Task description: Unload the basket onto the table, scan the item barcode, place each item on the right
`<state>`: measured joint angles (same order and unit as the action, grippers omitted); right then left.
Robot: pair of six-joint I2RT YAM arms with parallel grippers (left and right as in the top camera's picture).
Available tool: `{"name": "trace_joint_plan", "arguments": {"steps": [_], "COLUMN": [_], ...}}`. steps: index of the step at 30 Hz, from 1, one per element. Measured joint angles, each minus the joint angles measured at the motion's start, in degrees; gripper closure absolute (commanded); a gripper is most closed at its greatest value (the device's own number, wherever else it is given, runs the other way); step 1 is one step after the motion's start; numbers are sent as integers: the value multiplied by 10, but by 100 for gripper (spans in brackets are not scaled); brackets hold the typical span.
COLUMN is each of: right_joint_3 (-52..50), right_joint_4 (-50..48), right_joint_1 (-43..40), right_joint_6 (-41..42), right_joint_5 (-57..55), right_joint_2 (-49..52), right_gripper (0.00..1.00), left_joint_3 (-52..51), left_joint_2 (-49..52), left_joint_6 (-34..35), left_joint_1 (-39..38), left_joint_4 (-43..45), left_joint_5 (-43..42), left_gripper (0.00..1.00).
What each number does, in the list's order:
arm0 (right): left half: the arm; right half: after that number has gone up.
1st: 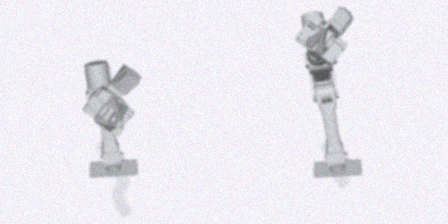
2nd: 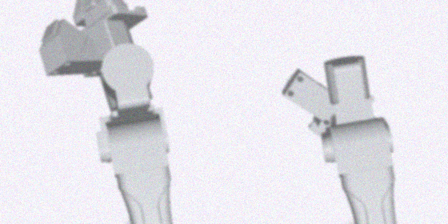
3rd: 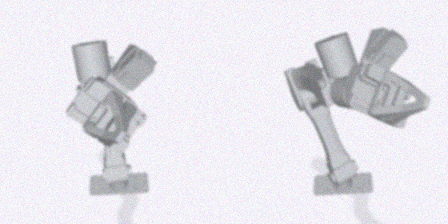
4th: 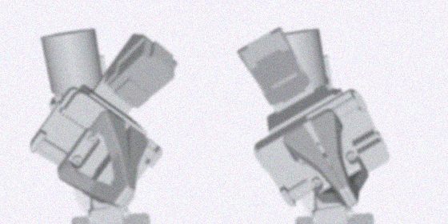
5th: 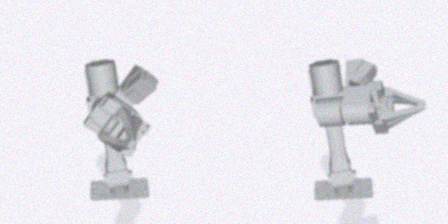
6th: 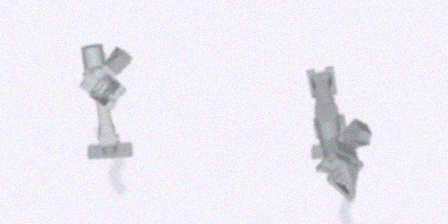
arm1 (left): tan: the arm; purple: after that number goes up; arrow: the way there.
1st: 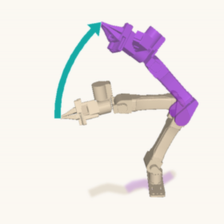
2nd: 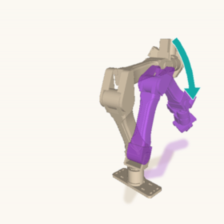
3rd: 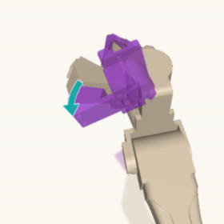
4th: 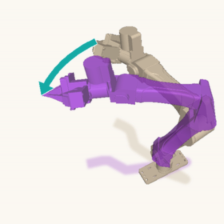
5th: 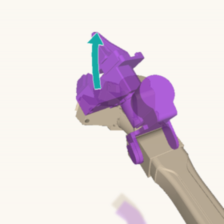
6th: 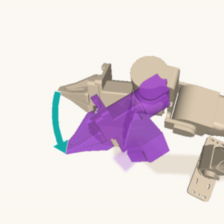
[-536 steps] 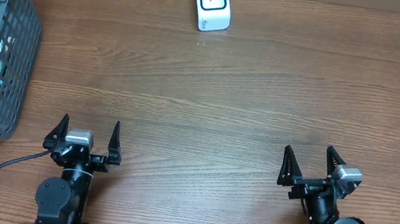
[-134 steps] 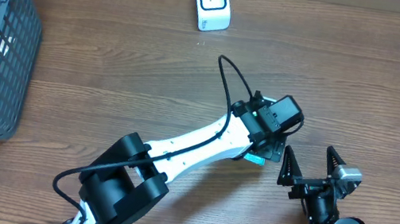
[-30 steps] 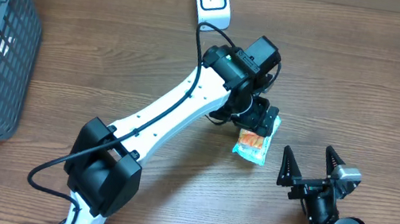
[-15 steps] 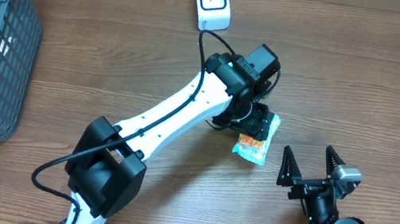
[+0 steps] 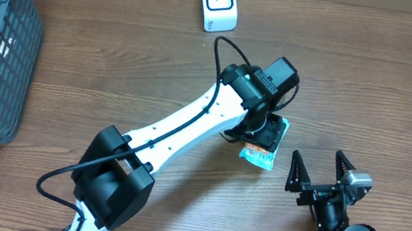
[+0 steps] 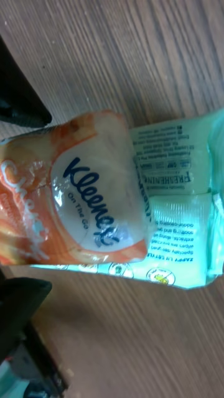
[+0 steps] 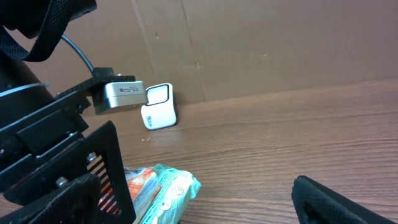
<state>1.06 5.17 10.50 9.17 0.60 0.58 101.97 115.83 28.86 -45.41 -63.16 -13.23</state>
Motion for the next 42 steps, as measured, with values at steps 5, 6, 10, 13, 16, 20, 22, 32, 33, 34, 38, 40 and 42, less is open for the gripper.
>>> {"name": "trace_joint_plan", "arguments": {"steps": [5, 6, 10, 13, 16, 20, 22, 32, 33, 34, 38, 40, 42], "right_joint_3": [0, 0, 0, 0, 0, 0, 0, 0, 0, 0, 0, 0, 0], "right_joint_4": [0, 0, 0, 0, 0, 0, 0, 0, 0, 0, 0, 0, 0], "right_joint_1": [0, 0, 0, 0, 0, 0, 0, 0, 0, 0, 0, 0, 0], "right_joint_6": [0, 0, 0, 0, 0, 0, 0, 0, 0, 0, 0, 0, 0], "right_joint_5": [0, 0, 0, 0, 0, 0, 0, 0, 0, 0, 0, 0, 0], "right_joint_2": [0, 0, 0, 0, 0, 0, 0, 0, 0, 0, 0, 0, 0], "right_gripper": [0, 0, 0, 0, 0, 0, 0, 0, 0, 0, 0, 0, 0], "left_joint_3": [0, 0, 0, 0, 0, 0, 0, 0, 0, 0, 0, 0, 0], "left_joint_2": [0, 0, 0, 0, 0, 0, 0, 0, 0, 0, 0, 0, 0], "left_joint_6": [11, 11, 12, 6, 5, 3, 1, -16, -19, -21, -30, -40, -48], "left_joint_1": [-4, -4, -2, 1, 3, 5, 4, 15, 20, 24, 44, 56, 63], "left_joint_4": [0, 0, 0, 0, -1, -1, -3, -7, -9, -11, -15, -15, -15], "left_joint_5": [26, 28, 35, 37, 37, 37, 37, 21, 14, 9, -18, -38, -55], "left_gripper": [51, 51, 62, 69, 69, 62, 60, 38, 38, 39, 44, 44, 45]}}
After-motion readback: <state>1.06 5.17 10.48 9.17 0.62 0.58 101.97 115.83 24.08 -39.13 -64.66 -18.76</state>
